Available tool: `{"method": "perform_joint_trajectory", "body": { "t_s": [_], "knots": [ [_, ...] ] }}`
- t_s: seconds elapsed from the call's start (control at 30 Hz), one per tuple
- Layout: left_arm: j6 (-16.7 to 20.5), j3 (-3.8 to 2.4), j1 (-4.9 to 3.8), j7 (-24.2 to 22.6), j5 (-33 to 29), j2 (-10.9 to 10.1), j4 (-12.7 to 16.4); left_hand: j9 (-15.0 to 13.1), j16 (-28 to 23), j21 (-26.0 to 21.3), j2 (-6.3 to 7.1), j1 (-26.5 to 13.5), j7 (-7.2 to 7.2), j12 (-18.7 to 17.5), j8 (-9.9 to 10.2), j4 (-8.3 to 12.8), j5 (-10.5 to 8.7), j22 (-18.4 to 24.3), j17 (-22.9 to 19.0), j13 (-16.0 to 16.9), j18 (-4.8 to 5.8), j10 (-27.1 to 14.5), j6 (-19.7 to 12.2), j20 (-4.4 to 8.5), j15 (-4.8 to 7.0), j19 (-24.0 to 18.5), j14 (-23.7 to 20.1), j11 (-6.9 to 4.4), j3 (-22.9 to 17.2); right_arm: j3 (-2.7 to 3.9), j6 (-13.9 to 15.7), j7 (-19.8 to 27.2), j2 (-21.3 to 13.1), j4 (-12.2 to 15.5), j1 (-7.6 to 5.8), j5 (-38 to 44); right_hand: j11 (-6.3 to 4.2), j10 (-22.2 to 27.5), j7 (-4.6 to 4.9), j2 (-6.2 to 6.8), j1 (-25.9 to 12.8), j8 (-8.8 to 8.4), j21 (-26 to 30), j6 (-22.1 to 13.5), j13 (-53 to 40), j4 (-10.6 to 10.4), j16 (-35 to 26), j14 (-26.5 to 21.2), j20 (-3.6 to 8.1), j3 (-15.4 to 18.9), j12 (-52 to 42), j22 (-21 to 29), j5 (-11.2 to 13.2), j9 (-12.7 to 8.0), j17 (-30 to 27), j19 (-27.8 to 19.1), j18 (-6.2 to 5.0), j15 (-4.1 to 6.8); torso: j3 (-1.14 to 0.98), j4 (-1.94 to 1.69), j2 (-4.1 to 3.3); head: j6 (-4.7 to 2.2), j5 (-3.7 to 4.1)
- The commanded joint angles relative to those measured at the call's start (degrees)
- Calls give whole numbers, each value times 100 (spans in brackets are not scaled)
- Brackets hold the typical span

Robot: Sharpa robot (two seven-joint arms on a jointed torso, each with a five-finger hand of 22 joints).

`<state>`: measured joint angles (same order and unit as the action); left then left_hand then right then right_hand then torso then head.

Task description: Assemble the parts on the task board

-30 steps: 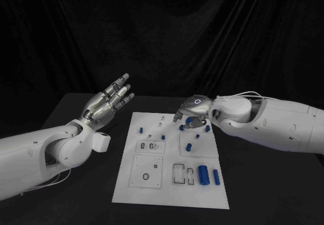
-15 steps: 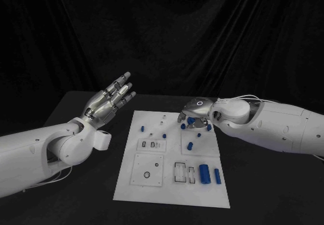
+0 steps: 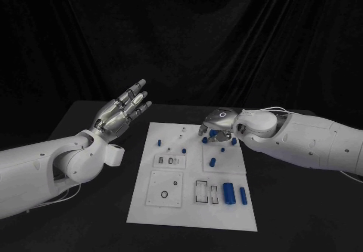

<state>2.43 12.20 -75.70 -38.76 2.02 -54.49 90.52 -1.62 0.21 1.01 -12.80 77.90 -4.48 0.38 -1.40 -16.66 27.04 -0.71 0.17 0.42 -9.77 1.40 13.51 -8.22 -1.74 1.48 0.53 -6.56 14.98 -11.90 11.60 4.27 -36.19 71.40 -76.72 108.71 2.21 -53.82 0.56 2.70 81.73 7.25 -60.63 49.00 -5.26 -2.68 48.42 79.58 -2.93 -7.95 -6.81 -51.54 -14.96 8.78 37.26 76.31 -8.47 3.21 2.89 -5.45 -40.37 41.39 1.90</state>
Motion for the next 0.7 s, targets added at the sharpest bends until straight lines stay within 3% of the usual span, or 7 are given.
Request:
{"method": "perform_joint_trajectory", "body": {
  "t_s": [0.03, 0.53, 0.7],
  "knots": [
    [-106, -6, -16, -287, 23, 17, -8, -7, -11, 6, -5, 57, 46, -5, -28, -7, 44, 8, -7, -8, -46, 0, -15, -26, -30, -18, -27, 28, -34, 4, 269, 85, 50, -102, 55, 54, -5, -78, 7, -10, 40, 27, -53, 65, -9, -7, 55, -17, -9, -49, -44, -56, 31, 21, 42, -37, 107, 3, -1, 5, 1, 0, -2],
    [-125, -6, -16, -264, 23, 19, -32, -7, -13, 2, -12, 79, 63, -5, -28, -6, 87, 11, -8, -8, -46, -2, -14, -21, -26, -24, -31, 51, -45, 4, 474, 212, 179, -346, 180, 54, -50, -377, 54, 64, 52, 128, -187, 346, -24, -81, 169, -7, 12, -297, -167, -279, 112, 166, 159, -49, 126, 30, 0, -2, -5, 54, -3],
    [-141, -6, -16, -256, 23, 27, -34, -8, -12, 4, -19, 94, 69, -5, -29, -5, 116, 10, -7, -8, -46, -3, -11, -21, -27, -22, -29, 57, -53, 4, 536, 256, 204, -403, 213, 54, -116, -539, 108, 70, 118, 215, -260, 531, -35, -87, 231, 3, 39, -451, -238, -398, 111, 267, 228, -42, 136, 66, 1, -2, -5, 80, -9]
  ]
}}
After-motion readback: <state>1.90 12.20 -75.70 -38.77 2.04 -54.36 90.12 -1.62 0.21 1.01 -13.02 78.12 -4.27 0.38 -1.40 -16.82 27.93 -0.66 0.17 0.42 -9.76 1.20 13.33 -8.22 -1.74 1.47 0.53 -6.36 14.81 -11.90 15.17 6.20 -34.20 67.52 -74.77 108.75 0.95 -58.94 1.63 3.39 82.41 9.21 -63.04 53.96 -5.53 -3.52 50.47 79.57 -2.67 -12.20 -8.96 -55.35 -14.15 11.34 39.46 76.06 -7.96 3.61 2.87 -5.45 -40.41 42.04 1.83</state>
